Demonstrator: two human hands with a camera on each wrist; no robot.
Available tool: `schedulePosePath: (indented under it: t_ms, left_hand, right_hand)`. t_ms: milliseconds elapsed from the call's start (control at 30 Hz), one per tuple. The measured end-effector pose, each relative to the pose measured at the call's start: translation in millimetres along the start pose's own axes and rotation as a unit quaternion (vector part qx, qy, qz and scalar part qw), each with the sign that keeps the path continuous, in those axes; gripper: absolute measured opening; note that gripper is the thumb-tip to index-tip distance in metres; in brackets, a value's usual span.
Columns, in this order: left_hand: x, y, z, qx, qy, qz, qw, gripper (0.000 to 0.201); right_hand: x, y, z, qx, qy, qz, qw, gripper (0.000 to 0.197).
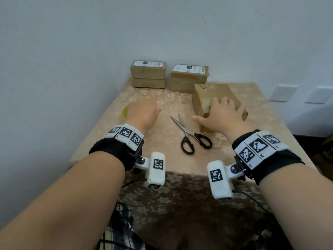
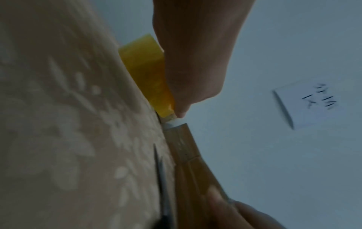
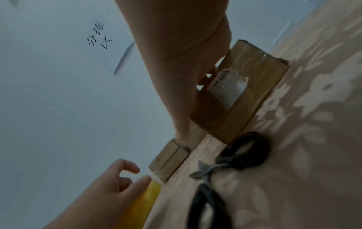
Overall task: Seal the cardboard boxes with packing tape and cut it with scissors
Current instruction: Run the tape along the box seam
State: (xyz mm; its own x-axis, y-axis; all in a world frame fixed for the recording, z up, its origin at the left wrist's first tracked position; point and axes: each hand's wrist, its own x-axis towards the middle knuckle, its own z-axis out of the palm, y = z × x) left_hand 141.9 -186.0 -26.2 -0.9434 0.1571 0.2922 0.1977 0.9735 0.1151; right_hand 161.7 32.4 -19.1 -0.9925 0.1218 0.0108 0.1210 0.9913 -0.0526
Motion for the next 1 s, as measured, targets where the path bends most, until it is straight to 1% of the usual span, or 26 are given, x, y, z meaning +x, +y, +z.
schedulePosePath:
  t_ms: [33,67,133,167,200,233,267,300,333,400,433,467,500,567,633,667,733,800,900,933,1000]
  left_hand:
    - [-1,0,4,0.028,-0.024,-0.005,0.999,0.037]
    - [-1,2,6,0.060,-0.053,-0.007,0.997,0.039]
    - [1,8,8,0.104,-0.098,-0.015,0.990,0.049]
    - [2,13,6,0.106,-0.101,-0.025,0.989,0.056]
    - [5,17,5,0.089,-0.084,-0.029,0.992,0.060]
    - [7,22,3,0.058,-0.051,-0.021,0.997,0.060]
    - [9,28,1,0.015,-0.019,-0.004,1.000,0.056]
    - [12,34,0,-0.050,-0.008,0.014,0.999,0.052]
    - [14,41,-2,-0.135,-0.019,0.023,0.990,0.050]
    - [16,55,0,-0.295,-0.090,0.019,0.951,0.056]
    - [16,61,2,-0.341,-0.123,0.017,0.932,0.058]
    - [16,66,7,-0.360,-0.143,0.020,0.922,0.057]
    - [16,70,11,-0.364,-0.146,0.025,0.920,0.054]
    - [15,78,14,-0.341,-0.128,0.026,0.931,0.046]
    - [14,87,14,-0.322,-0.114,0.035,0.939,0.040]
    - [12,93,13,-0.311,-0.112,0.050,0.942,0.037]
    - [9,104,13,-0.265,-0.111,0.093,0.953,0.032]
    - [5,112,14,-0.239,-0.108,0.126,0.957,0.027]
    - [4,116,12,-0.260,-0.098,0.163,0.947,0.018]
    - [5,114,10,-0.260,-0.085,0.174,0.946,0.015]
    - [9,107,10,-0.232,-0.047,0.187,0.954,0.016]
  right_hand:
    - [1,1,2,-0.013,0.010,-0.010,1.000,0.087]
    - [3,4,2,-0.013,0.017,-0.022,1.000,0.074]
    - [5,13,-4,0.023,0.012,-0.044,0.999,0.043]
    - [6,19,-5,0.046,0.005,-0.057,0.997,0.033]
    - [6,25,-7,0.063,0.000,-0.072,0.995,0.031]
    - [5,32,-8,0.074,-0.003,-0.087,0.994,0.036]
    - [4,38,-10,0.079,-0.005,-0.091,0.993,0.046]
    - [3,45,-12,0.085,-0.002,-0.086,0.993,0.055]
    - [0,51,-13,0.087,0.004,-0.074,0.993,0.062]
    - [-3,64,-12,0.097,0.026,-0.053,0.994,0.069]
    - [-4,69,-11,0.110,0.038,-0.048,0.992,0.069]
    - [-5,73,-8,0.122,0.052,-0.046,0.990,0.068]
    - [-5,75,-4,0.126,0.066,-0.045,0.989,0.066]
    - [-2,77,2,0.141,0.082,-0.034,0.986,0.057]
    - [0,74,5,0.193,0.078,-0.030,0.978,0.044]
    - [0,72,5,0.218,0.069,-0.034,0.973,0.042]
    - [2,68,6,0.250,0.056,-0.049,0.965,0.047]
    - [3,65,5,0.268,0.051,-0.064,0.960,0.049]
    - [5,60,4,0.270,0.043,-0.093,0.957,0.037]
    - [4,58,4,0.268,0.037,-0.107,0.957,0.034]
    - [3,55,2,0.270,0.037,-0.135,0.953,0.029]
